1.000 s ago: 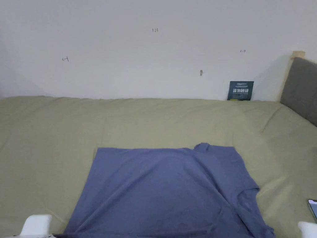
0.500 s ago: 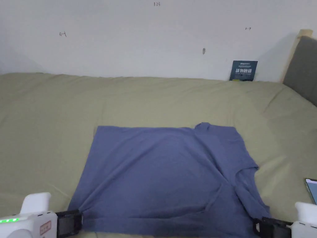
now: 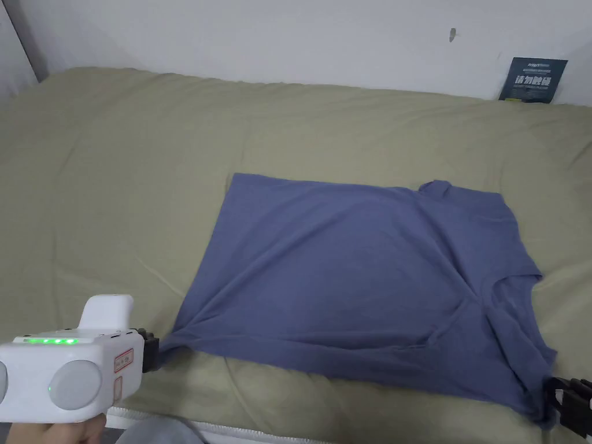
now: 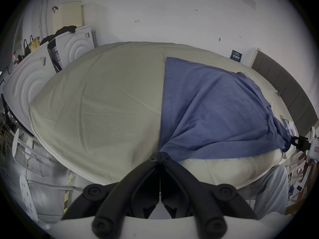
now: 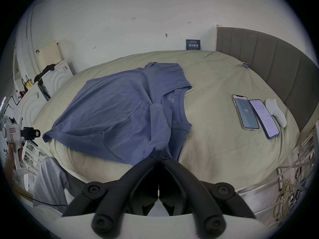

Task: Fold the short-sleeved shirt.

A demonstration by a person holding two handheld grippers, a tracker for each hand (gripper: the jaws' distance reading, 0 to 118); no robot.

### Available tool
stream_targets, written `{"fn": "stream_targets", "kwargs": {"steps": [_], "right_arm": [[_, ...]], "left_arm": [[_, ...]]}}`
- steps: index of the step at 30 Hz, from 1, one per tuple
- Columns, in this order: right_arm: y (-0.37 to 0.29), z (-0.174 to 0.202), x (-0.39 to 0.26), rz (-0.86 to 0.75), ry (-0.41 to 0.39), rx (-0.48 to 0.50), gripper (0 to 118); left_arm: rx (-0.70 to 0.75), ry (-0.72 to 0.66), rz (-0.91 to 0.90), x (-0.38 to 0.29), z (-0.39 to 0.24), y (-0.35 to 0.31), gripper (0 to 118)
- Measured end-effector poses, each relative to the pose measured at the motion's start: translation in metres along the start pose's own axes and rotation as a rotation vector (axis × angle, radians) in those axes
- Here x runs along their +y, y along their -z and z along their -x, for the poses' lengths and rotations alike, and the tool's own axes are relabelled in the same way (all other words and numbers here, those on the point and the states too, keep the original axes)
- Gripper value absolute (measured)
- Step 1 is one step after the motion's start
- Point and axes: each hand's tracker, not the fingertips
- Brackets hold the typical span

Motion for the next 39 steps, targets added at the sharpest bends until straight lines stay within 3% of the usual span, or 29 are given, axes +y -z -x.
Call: {"fn": "stream_targets", "kwargs": {"steps": [5, 6, 8, 9, 10, 11, 13, 17, 18, 19, 20, 27, 28, 30, 31, 32, 35, 36, 39], "right_arm": [[0.011, -0.007, 0.001, 0.013, -0.005, 0.007, 0], [0.011, -0.009, 0.003, 0.016, -0.007, 0.011, 0], [0.004, 0.007, -0.001, 0.008, -0.02, 0.002, 0], [0.004, 0.006, 0.0, 0.01, -0.016, 0.005, 0], [0.005, 0.006, 0.001, 0.014, -0.009, 0.005, 0], [0.006, 0.005, 0.001, 0.021, -0.003, 0.006, 0], [0.006, 0.004, 0.001, 0.021, 0.007, 0.002, 0], [0.007, 0.001, 0.001, 0.035, 0.016, -0.005, 0], [0.008, 0.001, 0.0, 0.038, 0.016, -0.01, 0], [0.009, -0.002, -0.001, 0.041, 0.018, -0.013, 0], [0.008, -0.003, -0.002, 0.044, 0.019, -0.011, 0], [0.004, -0.011, -0.002, 0.03, 0.028, -0.013, 3], [0.003, -0.01, -0.001, 0.015, 0.032, -0.033, 32], [0.005, -0.01, 0.0, 0.006, 0.007, -0.011, 112], [0.009, -0.01, 0.0, 0.041, 0.0, 0.03, 118], [0.013, -0.007, 0.0, -0.002, -0.012, 0.034, 118], [0.035, -0.02, -0.008, 0.067, -0.027, 0.012, 117], [0.041, -0.023, -0.01, 0.079, -0.032, 0.01, 112], [0.045, -0.029, -0.017, 0.062, -0.032, 0.016, 23]], "left_arm": [[0.011, 0.036, 0.035, -0.009, 0.004, 0.017, 0], [0.002, 0.022, 0.033, -0.008, 0.007, 0.016, 8], [-0.024, -0.005, 0.036, -0.006, 0.013, 0.019, 102], [-0.036, -0.011, 0.051, -0.005, 0.011, 0.024, 118], [-0.048, -0.01, 0.088, -0.004, 0.011, 0.032, 115], [-0.076, -0.008, -0.015, -0.002, 0.01, 0.033, 115], [-0.027, 0.03, 0.1, 0.002, -0.001, 0.048, 114], [-0.03, 0.048, 0.114, 0.002, -0.006, 0.069, 109], [-0.029, 0.049, 0.119, 0.002, -0.007, 0.071, 96], [-0.022, 0.049, 0.12, 0.002, -0.007, 0.07, 53], [-0.022, 0.049, 0.12, 0.001, -0.006, 0.068, 0], [-0.033, 0.054, 0.102, 0.0, -0.011, 0.058, 0], [-0.035, 0.056, 0.102, 0.001, -0.01, 0.056, 0], [-0.031, 0.065, 0.103, 0.004, -0.013, 0.059, 0], [-0.029, 0.068, 0.103, 0.005, -0.014, 0.058, 0], [-0.03, 0.069, 0.105, 0.005, -0.014, 0.057, 0], [-0.027, 0.07, 0.102, 0.01, -0.02, 0.054, 0], [-0.026, 0.068, 0.101, 0.01, -0.021, 0.054, 0], [-0.019, 0.075, 0.114, 0.011, -0.021, 0.057, 0]]}}
